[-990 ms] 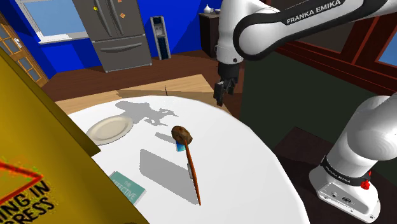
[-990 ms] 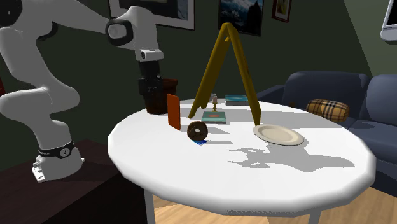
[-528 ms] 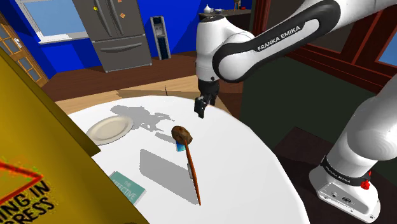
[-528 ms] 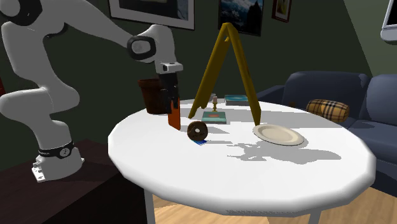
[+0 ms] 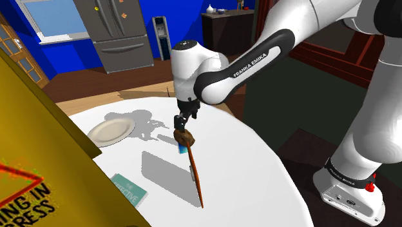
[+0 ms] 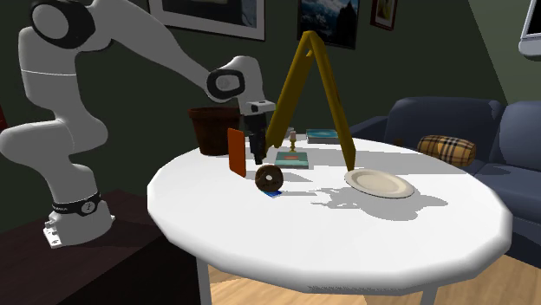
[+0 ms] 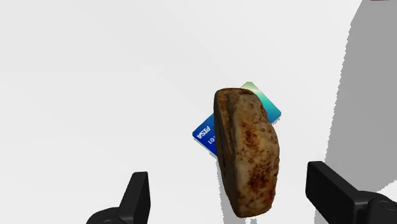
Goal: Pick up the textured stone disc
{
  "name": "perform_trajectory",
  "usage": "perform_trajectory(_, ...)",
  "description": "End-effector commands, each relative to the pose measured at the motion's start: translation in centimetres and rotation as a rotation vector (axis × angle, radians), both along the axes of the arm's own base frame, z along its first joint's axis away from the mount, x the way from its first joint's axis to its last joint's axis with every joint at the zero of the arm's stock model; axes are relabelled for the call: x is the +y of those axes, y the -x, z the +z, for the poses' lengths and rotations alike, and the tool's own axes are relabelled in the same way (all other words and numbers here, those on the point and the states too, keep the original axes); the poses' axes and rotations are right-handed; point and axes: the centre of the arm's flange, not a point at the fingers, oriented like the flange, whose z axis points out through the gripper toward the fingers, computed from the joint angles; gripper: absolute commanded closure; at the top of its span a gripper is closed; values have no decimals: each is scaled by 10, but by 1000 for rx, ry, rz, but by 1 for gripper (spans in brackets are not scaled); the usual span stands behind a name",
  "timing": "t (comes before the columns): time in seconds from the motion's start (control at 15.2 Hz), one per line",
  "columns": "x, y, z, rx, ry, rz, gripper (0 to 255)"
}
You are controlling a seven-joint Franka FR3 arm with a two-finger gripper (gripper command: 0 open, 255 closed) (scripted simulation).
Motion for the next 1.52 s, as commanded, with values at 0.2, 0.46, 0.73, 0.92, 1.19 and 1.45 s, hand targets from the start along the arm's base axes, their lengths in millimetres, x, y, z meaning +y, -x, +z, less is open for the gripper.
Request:
perform_trajectory(0.2,30,-17,-30,-21,7,17,0)
perform_trajectory(0.46,30,-17,-51,-21,7,17,0)
perform_trajectory(0.73,30,-17,-59,-21,7,17,0)
perform_trajectory(0.92,30,-17,-59,-21,7,17,255)
perform_trajectory(1.19,30,-17,-59,-21,7,17,255)
perform_trajectory(1.45,30,-17,-54,-21,7,17,255)
